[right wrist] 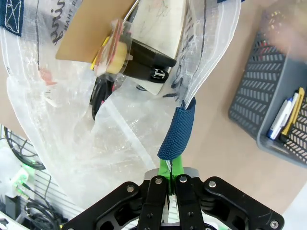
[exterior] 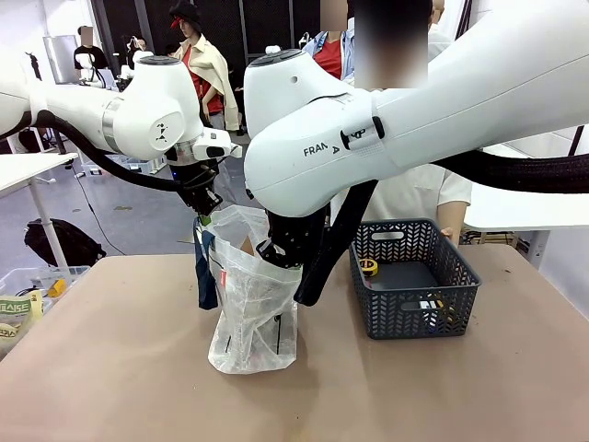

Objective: Transfer purchased items from the store into the shopping bag.
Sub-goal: Move the Reusable shopping bag to the right side of the table.

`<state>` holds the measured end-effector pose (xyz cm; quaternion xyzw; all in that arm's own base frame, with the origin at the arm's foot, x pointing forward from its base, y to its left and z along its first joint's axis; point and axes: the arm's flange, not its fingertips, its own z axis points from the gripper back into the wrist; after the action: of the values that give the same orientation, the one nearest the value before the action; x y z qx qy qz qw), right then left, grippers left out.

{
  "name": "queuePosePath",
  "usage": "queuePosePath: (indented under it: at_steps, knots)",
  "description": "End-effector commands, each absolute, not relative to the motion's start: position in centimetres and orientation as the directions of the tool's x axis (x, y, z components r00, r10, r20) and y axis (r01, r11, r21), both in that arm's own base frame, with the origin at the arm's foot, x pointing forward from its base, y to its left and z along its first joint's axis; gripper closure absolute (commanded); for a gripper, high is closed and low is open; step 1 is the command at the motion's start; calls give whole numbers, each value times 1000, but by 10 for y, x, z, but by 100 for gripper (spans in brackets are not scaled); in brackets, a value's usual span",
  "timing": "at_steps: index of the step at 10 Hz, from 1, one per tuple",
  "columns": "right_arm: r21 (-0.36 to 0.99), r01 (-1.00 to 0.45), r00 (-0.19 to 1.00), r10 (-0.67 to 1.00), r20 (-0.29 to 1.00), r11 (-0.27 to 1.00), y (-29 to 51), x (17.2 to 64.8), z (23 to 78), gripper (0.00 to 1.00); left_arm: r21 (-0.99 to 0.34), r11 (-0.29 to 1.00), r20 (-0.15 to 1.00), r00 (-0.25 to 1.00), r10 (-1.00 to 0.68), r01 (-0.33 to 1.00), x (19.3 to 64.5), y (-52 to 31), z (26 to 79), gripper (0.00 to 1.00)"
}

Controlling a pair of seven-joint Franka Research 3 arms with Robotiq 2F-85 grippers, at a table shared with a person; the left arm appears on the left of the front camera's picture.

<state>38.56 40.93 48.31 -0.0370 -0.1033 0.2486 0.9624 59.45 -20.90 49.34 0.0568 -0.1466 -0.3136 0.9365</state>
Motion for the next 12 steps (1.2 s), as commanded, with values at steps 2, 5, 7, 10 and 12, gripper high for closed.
queuePosePath:
  at_steps: [2, 5, 7, 10, 12]
  knots:
    - [-117, -467, 856, 482, 187, 876, 406, 383, 481, 100, 201, 797, 241, 760, -603, 569, 595, -207, 495, 100]
    - [-117, -467, 856, 482, 187, 876, 406, 383, 481, 100, 201, 797, 241, 760, -603, 569, 595, -207, 495, 100]
    - [-117, -467, 856, 482, 187, 876, 406, 383, 481, 100, 201, 797, 241, 760, -603, 569, 595, -207, 495, 100]
    - [-117, -467, 856, 482, 187, 876, 406, 383, 481, 100, 201, 797, 241, 760, -603, 569, 595, -207, 495, 100]
    - [-117, -467, 856, 482, 187, 876, 406, 383, 481, 100, 201, 797, 241, 760, -603, 569, 595, -207, 495, 100]
